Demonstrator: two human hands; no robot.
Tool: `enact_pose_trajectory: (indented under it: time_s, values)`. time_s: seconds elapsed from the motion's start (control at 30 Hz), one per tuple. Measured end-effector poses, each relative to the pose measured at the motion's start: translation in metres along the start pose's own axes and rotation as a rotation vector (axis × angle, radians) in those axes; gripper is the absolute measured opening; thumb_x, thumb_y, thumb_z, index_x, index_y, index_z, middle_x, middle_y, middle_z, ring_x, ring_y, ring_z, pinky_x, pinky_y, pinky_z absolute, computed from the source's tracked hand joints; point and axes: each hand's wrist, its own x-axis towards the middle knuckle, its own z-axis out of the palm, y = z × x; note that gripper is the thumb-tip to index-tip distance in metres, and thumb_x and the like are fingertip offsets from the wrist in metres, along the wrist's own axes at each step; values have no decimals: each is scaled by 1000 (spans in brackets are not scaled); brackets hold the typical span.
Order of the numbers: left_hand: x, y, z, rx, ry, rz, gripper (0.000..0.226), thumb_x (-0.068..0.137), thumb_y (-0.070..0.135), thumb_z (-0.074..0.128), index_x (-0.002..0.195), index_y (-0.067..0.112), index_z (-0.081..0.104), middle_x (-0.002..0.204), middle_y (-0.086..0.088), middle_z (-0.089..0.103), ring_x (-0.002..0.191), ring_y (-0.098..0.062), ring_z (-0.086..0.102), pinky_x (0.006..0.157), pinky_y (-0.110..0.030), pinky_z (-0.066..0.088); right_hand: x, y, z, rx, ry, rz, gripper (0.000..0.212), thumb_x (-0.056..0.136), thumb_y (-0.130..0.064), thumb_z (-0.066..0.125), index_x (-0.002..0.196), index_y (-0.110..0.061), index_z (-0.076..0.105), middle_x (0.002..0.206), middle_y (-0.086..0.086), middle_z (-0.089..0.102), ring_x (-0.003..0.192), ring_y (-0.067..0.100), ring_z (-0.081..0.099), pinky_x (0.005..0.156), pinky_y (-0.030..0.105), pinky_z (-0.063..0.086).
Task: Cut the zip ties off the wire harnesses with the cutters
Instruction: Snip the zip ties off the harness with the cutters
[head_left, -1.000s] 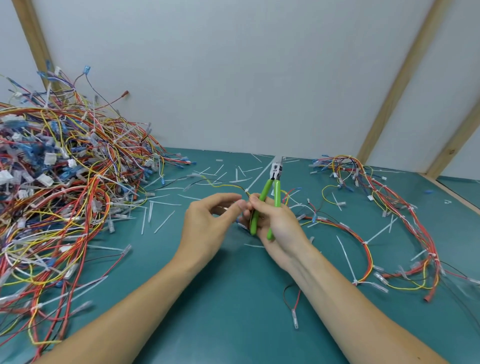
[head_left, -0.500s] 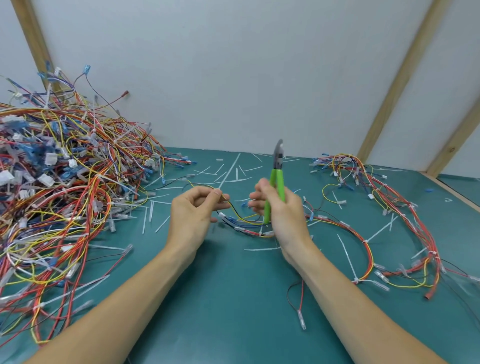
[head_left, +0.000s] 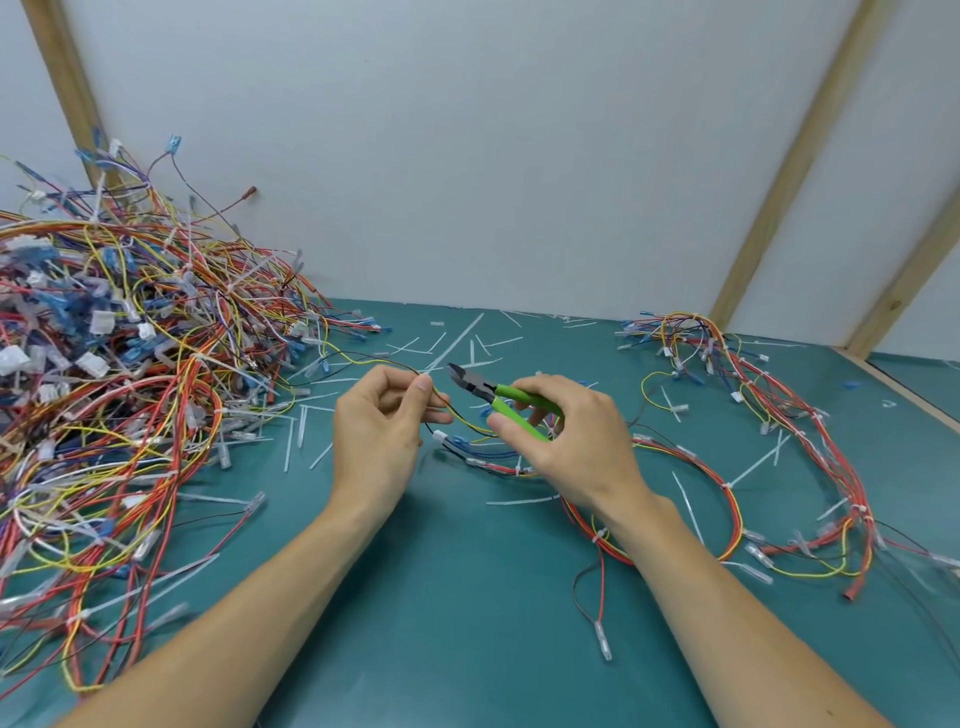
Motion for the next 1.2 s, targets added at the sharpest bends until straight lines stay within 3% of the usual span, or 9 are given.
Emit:
enact_pose_trajectory:
  time_s: [0.13, 0.33, 0.83, 1.2]
  values:
    - [-2, 1, 1, 12, -10, 15, 15, 100, 18, 62, 86, 12, 62, 78, -4, 76, 75, -15, 76, 51, -21, 49, 0, -2, 0, -3, -5, 23, 38, 79, -66, 68, 100, -35, 74, 90, -19, 71, 84, 3, 66, 79, 32, 54]
    - [-4, 4, 2, 13, -15, 18, 14, 99, 18, 64, 86, 11, 63, 76, -1, 76, 74, -14, 76, 49, -25, 47, 0, -4, 0, -7, -5, 27, 36, 79, -65, 69, 98, -36, 75, 87, -20, 72, 82, 0, 66, 79, 30, 54]
    - [-3, 4, 1, -7, 8, 17, 16, 99, 19, 64, 86, 9, 64, 78, -2, 77, 73, -16, 76, 48, -22, 45, 0, -2, 3, -36, 10, 33, 40, 78, -70, 66, 98, -36, 74, 85, -20, 71, 81, 0, 66, 76, 27, 52]
    - [-5, 1, 2, 49, -64, 56, 17, 98, 18, 66, 82, 11, 66, 80, -1, 77, 69, -16, 76, 53, -14, 47, 0, -1, 4, -10, 5, 54, 36, 78, -69, 68, 95, -38, 75, 79, -19, 70, 76, 2, 65, 70, 27, 51]
